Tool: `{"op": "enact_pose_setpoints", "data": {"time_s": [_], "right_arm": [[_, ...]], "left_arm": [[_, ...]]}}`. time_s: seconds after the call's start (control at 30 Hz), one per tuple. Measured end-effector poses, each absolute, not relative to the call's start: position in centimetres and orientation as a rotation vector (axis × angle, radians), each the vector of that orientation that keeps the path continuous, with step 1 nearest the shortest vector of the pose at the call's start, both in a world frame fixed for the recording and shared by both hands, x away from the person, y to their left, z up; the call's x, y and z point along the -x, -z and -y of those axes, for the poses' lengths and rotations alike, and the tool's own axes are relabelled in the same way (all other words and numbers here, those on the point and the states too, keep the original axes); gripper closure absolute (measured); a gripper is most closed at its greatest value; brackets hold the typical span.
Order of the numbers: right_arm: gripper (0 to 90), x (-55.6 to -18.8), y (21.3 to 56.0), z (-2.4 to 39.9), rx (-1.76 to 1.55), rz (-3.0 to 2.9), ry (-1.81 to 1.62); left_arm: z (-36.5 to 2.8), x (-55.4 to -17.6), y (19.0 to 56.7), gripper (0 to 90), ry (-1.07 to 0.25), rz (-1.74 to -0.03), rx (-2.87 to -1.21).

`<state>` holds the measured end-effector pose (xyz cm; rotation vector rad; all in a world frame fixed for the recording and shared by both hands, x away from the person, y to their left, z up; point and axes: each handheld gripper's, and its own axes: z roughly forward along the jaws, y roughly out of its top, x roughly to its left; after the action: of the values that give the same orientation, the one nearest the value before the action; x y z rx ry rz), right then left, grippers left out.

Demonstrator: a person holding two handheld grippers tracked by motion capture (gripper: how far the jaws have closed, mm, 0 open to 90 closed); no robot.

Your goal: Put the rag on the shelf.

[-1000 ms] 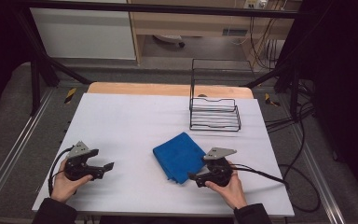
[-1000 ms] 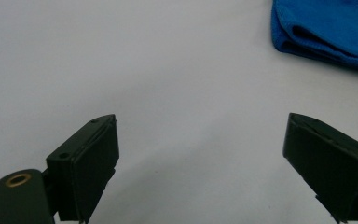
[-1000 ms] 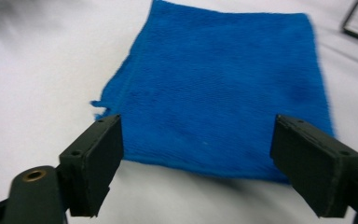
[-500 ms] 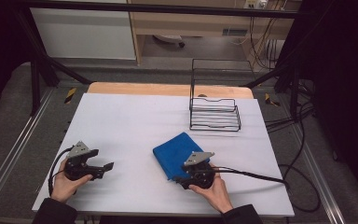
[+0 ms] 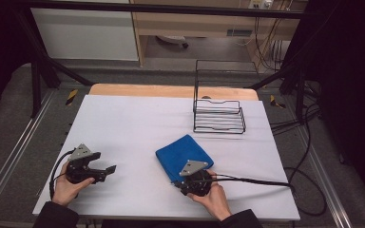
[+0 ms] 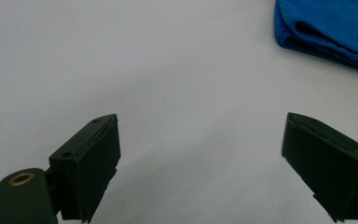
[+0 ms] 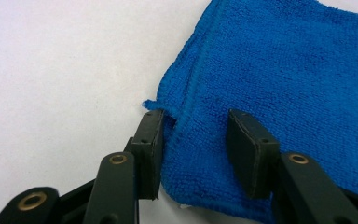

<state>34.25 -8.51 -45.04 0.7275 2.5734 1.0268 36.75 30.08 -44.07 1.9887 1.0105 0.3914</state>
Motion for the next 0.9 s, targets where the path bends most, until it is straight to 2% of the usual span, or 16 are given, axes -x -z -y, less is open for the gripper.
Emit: {"op": "enact_pose_setpoints", "data": {"time_s": [0.17, 0.37, 0.47, 0.9], "right_arm": [[61.3, -34.4, 45.0, 8.5, -0.729, -2.575, -1.022], [79.3, -34.8, 44.8, 8.7, -0.724, -2.576, -0.998], [83.3, -35.0, 44.7, 8.7, -0.725, -2.585, -0.997], [85.8, -35.3, 42.4, 9.3, -0.830, -2.599, -1.161]], "left_arm": [[-30.1, -36.7, 44.1, 11.9, -0.391, -1.009, -1.988], [-30.2, -36.8, 44.1, 12.1, -0.391, -1.013, -1.985], [-30.2, -36.8, 44.1, 12.2, -0.391, -1.014, -1.985], [-30.3, -36.8, 44.0, 12.6, -0.391, -1.014, -1.981]]}}
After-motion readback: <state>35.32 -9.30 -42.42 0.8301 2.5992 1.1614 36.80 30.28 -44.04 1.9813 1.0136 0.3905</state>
